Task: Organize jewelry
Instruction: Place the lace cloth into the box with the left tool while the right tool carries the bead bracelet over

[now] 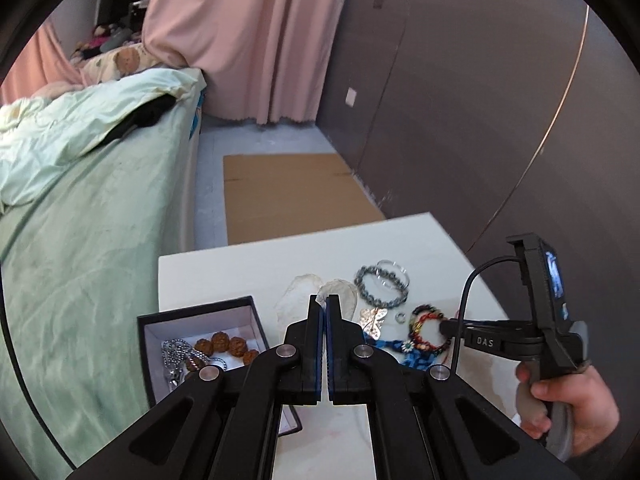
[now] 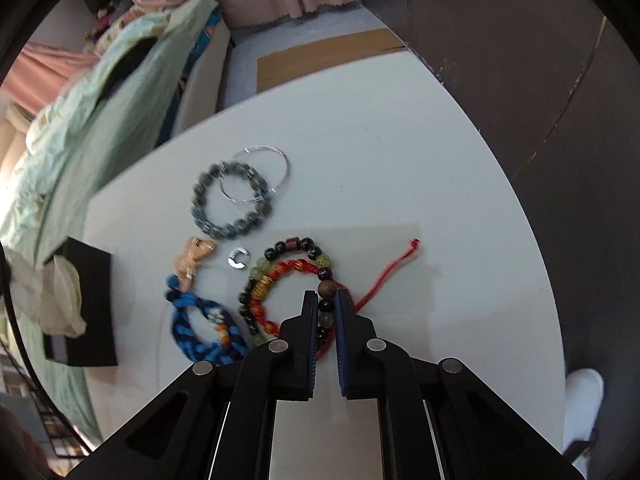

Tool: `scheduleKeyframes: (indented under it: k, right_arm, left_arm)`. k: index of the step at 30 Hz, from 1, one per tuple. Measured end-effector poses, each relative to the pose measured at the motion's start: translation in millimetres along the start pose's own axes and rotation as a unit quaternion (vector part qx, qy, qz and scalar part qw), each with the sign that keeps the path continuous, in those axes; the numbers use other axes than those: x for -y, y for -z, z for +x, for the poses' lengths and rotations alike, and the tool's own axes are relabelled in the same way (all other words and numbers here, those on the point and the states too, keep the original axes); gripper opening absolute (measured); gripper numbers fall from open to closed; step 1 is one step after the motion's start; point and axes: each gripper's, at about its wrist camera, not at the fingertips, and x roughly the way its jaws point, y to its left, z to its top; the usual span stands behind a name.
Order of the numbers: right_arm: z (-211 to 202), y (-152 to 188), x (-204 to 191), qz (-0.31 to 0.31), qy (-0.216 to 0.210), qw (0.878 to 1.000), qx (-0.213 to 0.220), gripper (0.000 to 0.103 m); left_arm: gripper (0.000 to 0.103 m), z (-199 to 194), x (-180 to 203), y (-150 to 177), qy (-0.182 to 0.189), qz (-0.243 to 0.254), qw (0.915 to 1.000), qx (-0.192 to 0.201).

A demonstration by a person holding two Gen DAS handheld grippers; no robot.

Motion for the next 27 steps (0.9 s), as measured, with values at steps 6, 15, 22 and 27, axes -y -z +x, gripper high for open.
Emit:
scheduleKeyframes:
  k: [6,15,22,27]
  right_arm:
    - [-31,-1,-11,0.008,-0.048,0.998,0.044,0.009]
    - [-66,-1,-48,-0.018,-0.081,0.990,0.110,0.009]
    - [-83,2,-87,-0.041,-0.121,0.980,0.152,0.009]
    - [-87,5,-110,-0.057,-0.153,0.973,0.162,0.009]
  left_arm:
    - [0.001,-32,-21,-5,0.014,-0.020,0.9991,0.035]
    - [0.001,-33,-68,14,0.000,-0.079,0.9965,0.026]
    - [0.001,-30,-91,18,0.034,-0.121,0.9914,0.037]
    - [0.031,-20,-98,15,0.070,-0.148,0.9865,0.004]
